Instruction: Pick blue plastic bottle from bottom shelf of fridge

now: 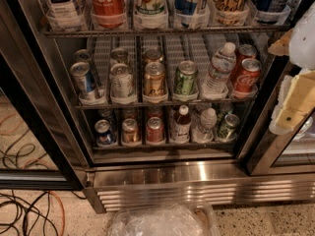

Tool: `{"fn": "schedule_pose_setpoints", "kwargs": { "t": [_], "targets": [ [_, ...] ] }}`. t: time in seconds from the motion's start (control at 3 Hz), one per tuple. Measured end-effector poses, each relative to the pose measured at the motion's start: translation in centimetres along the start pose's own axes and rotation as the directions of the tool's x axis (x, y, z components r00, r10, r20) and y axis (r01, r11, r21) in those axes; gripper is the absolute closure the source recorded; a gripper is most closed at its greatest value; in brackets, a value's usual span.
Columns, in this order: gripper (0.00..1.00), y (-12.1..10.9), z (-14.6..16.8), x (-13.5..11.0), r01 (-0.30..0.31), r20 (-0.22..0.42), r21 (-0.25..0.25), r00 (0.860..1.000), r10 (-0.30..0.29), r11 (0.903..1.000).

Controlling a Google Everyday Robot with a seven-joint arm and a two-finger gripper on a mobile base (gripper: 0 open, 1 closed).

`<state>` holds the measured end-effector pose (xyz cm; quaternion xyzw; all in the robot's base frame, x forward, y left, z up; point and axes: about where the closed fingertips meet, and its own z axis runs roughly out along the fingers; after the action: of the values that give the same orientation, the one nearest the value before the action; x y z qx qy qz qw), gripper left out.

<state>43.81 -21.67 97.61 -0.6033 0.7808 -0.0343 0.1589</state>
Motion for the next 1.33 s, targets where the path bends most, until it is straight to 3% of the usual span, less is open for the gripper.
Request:
{"fn": "schedule_pose_setpoints", "kwargs": {
  "t": [0.67, 1.0, 1.33],
  "targets": [
    [0.00, 0.0, 0.2, -0.1, -0.002, 0.009, 0.022, 1.000, 0.002, 0.9998],
    [0.00, 0.6, 1.2, 0.0, -0.023, 0.088, 0.053, 0.996, 0.018, 0.9983],
    [0.00, 1.4, 3.4, -0.1, -0.058, 0.216, 0.087, 0.976, 0.038, 0.9946]
  ]
}}
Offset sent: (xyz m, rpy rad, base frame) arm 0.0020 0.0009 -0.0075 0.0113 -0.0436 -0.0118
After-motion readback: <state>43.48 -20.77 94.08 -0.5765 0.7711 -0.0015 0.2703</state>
